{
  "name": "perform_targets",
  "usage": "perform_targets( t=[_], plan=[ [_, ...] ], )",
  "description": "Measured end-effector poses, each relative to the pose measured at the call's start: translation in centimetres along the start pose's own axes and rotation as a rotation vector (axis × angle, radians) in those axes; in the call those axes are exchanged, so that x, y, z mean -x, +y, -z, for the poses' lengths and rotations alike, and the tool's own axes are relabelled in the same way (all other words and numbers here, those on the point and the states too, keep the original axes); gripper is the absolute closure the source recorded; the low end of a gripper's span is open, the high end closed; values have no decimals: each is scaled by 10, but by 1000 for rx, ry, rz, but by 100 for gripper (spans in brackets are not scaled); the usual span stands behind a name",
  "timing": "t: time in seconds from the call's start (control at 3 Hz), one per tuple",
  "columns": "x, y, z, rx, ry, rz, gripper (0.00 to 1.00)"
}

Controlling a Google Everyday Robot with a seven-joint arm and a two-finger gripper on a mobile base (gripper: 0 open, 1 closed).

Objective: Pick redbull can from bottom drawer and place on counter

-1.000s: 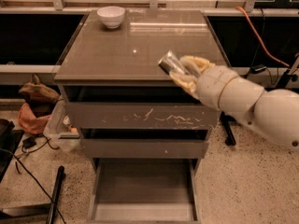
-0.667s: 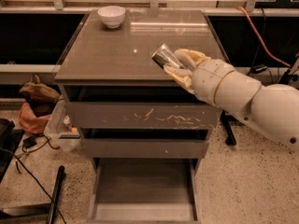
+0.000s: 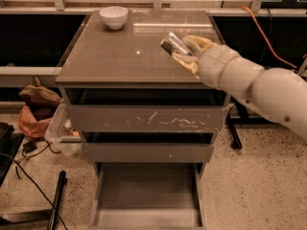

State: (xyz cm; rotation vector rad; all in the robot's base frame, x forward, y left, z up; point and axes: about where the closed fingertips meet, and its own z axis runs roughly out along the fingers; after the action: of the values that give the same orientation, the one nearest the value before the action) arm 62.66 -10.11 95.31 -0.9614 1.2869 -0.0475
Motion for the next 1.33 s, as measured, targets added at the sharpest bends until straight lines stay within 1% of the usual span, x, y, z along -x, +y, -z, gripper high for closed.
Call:
perform_targets(
  t=[0.33, 0.67, 1.0, 1.33],
  plan=[
    [0, -25, -48, -1, -7, 79, 100],
    [-11, -22, -91, 84, 16, 90, 100],
    [-28, 7, -116, 244, 60, 75, 100],
    [-44, 42, -127, 383, 100, 54, 100]
  ],
)
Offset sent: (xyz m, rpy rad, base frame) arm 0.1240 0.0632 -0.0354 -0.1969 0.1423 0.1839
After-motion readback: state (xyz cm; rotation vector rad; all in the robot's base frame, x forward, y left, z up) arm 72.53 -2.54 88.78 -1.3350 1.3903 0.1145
